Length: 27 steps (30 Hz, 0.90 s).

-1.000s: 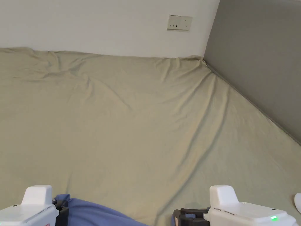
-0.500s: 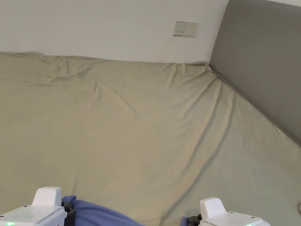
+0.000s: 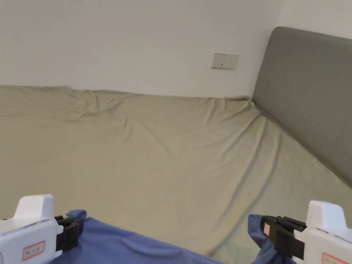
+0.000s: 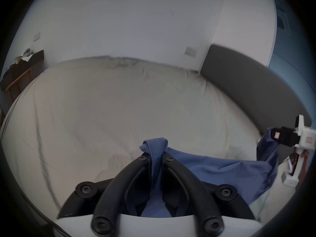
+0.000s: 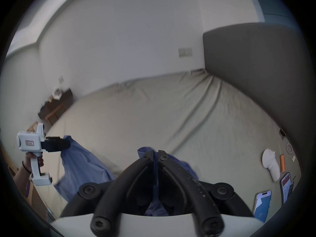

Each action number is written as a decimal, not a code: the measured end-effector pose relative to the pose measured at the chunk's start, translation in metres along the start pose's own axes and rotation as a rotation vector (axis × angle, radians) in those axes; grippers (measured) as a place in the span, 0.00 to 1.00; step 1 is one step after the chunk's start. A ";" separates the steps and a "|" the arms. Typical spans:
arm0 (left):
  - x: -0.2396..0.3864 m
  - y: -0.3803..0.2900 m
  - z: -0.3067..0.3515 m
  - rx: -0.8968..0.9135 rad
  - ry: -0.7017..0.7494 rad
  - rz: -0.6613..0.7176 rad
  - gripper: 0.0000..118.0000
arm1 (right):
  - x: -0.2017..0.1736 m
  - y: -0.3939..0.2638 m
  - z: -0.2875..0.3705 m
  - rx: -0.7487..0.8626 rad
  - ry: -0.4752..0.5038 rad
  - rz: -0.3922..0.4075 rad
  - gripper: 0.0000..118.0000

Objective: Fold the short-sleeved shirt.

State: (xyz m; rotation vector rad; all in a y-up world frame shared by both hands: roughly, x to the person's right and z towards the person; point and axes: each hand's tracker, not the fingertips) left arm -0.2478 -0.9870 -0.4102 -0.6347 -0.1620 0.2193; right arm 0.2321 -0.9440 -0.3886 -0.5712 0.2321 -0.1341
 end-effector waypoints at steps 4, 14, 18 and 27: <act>0.000 0.054 0.072 0.197 0.031 -0.057 0.09 | -0.011 0.046 0.042 0.132 -0.028 0.033 0.05; -0.012 0.169 0.167 0.432 0.119 -0.063 0.09 | -0.023 0.179 0.067 0.293 -0.088 0.018 0.05; -0.022 0.203 0.170 0.447 0.171 -0.050 0.09 | -0.025 0.228 0.063 0.315 -0.097 -0.016 0.05; -0.032 0.258 0.151 0.439 0.267 -0.091 0.09 | -0.020 0.295 0.039 0.336 -0.196 -0.016 0.05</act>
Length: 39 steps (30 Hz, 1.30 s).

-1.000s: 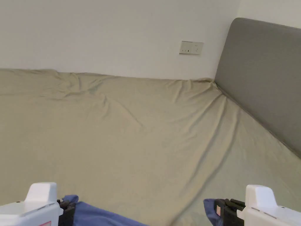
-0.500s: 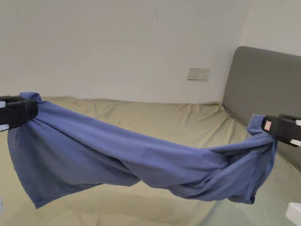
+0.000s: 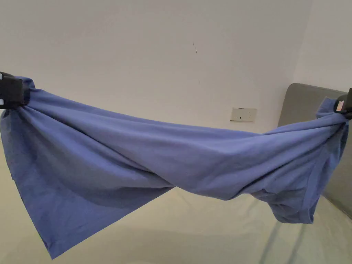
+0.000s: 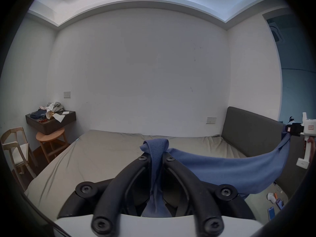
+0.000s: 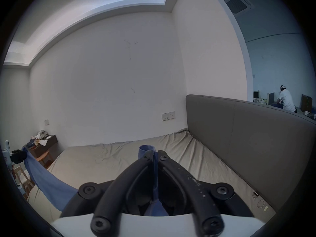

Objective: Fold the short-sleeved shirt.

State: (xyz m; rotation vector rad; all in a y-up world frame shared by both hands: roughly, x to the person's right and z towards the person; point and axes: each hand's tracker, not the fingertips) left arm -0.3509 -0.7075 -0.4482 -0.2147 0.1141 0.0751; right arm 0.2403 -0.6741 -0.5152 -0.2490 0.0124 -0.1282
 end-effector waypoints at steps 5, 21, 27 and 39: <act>0.002 0.009 -0.043 -0.012 0.034 0.007 0.09 | 0.000 0.005 -0.035 -0.018 -0.012 -0.054 0.05; 0.001 -0.172 -0.087 -0.341 0.032 0.051 0.09 | 0.010 -0.164 -0.106 -0.320 0.033 -0.098 0.05; -0.018 -0.272 -0.053 -0.533 0.031 0.092 0.09 | 0.031 -0.271 -0.096 -0.514 0.015 -0.209 0.05; -0.036 -0.353 0.062 -0.678 -0.012 0.101 0.09 | 0.075 -0.361 0.045 -0.565 0.044 -0.275 0.05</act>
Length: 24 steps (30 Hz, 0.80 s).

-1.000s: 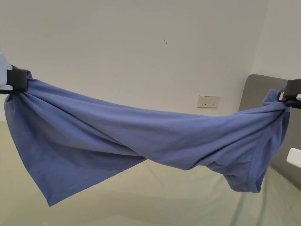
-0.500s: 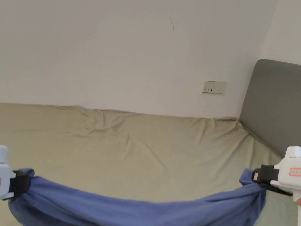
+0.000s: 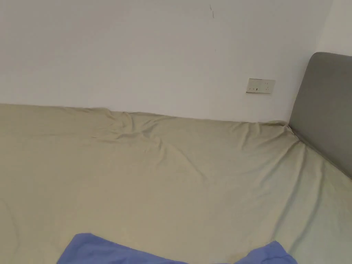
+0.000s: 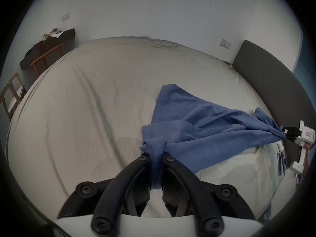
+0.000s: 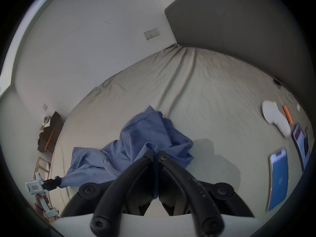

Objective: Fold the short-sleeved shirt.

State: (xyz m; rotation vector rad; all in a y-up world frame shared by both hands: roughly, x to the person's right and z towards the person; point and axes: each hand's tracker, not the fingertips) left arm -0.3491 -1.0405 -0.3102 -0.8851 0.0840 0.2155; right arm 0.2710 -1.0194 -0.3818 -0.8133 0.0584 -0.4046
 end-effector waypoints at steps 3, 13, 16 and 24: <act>-0.004 -0.019 0.013 -0.004 0.016 -0.010 0.09 | 0.008 -0.028 0.018 -0.001 -0.011 -0.026 0.05; -0.049 -0.104 0.061 -0.051 0.039 0.134 0.09 | 0.020 -0.120 0.067 -0.083 -0.047 -0.100 0.05; -0.046 -0.129 0.067 -0.079 0.024 0.204 0.10 | 0.027 -0.142 0.068 -0.105 -0.040 -0.116 0.11; -0.045 -0.151 0.085 0.032 0.065 0.315 0.80 | 0.029 -0.162 0.080 -0.072 0.022 -0.188 0.94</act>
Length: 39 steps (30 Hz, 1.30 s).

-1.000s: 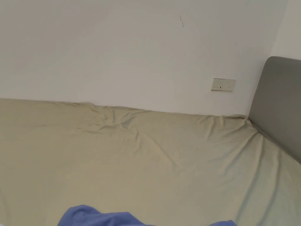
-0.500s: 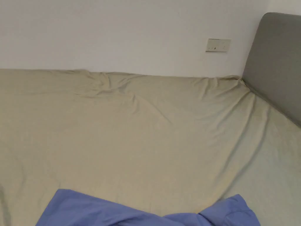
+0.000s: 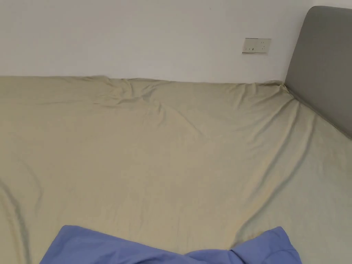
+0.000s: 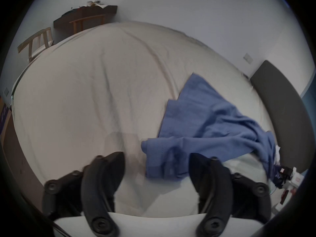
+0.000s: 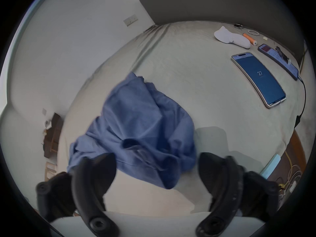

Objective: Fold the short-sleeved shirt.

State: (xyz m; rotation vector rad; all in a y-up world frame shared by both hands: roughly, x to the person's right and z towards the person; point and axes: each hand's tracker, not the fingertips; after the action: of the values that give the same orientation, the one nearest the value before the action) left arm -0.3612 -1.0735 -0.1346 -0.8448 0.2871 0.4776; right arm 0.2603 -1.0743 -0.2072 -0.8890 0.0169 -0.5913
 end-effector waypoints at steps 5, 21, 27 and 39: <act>0.022 0.007 0.063 0.232 -0.064 -0.027 0.83 | -0.025 0.013 0.049 0.224 0.149 0.011 0.96; 0.089 0.008 0.042 0.200 -0.119 -0.117 0.00 | -0.051 -0.010 0.044 0.169 0.130 0.145 0.01; 0.104 0.083 -0.009 0.261 -0.179 -0.153 0.42 | -0.060 0.003 0.037 0.166 0.130 0.152 0.01; 0.127 0.149 -0.174 0.020 -0.084 -0.302 0.80 | -0.072 0.017 0.025 0.159 0.101 0.143 0.01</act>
State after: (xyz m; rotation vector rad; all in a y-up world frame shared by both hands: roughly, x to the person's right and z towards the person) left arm -0.3381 -1.0863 -0.3950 -0.8294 0.0839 0.2270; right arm 0.2138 -1.0124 -0.2195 -0.6965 0.1228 -0.4960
